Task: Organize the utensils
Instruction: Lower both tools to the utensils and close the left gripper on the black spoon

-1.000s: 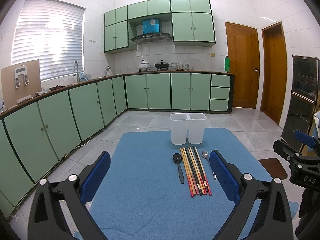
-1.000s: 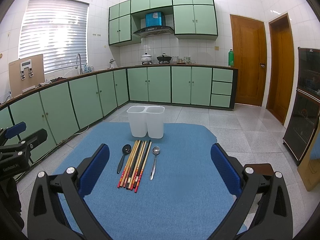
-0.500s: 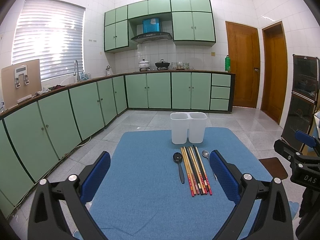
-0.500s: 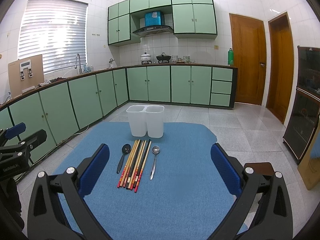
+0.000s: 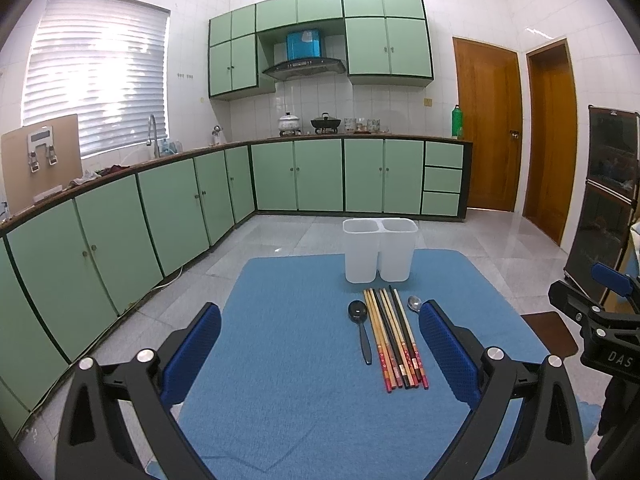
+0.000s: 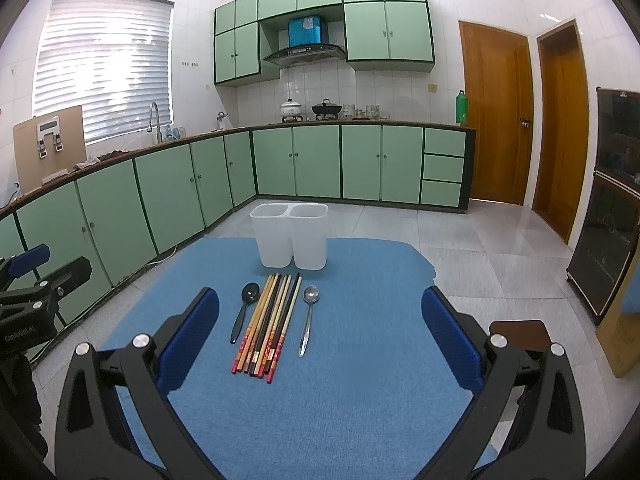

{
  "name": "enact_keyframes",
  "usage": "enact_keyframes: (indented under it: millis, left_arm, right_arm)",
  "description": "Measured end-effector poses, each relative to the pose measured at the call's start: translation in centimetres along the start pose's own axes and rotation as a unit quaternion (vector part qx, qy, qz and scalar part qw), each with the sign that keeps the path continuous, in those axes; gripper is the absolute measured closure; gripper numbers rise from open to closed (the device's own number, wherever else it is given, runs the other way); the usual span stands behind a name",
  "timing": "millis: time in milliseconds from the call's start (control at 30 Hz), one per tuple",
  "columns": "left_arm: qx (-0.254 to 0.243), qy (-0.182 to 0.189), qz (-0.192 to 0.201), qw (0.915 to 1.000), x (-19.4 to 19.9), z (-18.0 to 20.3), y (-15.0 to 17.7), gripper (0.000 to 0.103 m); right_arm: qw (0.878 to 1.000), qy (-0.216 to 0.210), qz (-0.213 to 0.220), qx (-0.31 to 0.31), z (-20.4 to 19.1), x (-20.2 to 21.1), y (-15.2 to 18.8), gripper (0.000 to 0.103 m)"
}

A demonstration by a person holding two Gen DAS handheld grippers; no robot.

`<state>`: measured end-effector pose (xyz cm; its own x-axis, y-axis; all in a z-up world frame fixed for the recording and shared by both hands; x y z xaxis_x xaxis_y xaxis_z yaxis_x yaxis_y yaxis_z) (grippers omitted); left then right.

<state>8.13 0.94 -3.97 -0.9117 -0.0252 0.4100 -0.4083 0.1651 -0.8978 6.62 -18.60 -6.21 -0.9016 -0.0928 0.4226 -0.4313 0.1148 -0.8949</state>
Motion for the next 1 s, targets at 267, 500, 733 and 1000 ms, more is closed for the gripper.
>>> enact_keyframes:
  millis: [267,500,733,1000]
  left_arm:
    - [-0.002,-0.002,-0.037,0.9993,-4.5,-0.4,0.7,0.006]
    - [-0.006,-0.019,-0.088,0.9959,-11.9,-1.8,2.0,0.006]
    - [-0.01,-0.023,-0.15,0.9883,-19.5,-2.2,4.5,0.006]
    - [-0.006,-0.018,-0.188,0.9819,-24.2,-2.2,6.5,0.006]
  right_arm:
    - [1.0,0.008,-0.02,0.001,0.2,-3.7,-0.5,0.005]
    - [0.997,0.016,-0.074,-0.006,0.8,-11.5,0.0,0.005]
    - [0.989,0.025,-0.148,-0.014,1.2,-20.7,2.4,0.01]
    - [0.975,0.026,-0.221,-0.007,0.5,-28.1,5.7,0.03]
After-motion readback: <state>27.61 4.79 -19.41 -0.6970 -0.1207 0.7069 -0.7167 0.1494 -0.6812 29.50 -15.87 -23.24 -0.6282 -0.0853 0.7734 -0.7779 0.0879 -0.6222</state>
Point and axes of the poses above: each gripper's, at about its wrist camera, not at the fingertips, and x roughly against the way its jaws point, z to its right, y to its underside, the point moved 8 cm from there along -x, roughly the way its jaws point, and after that the axes turned 7 degrees about -x, right-handed, at the moved point
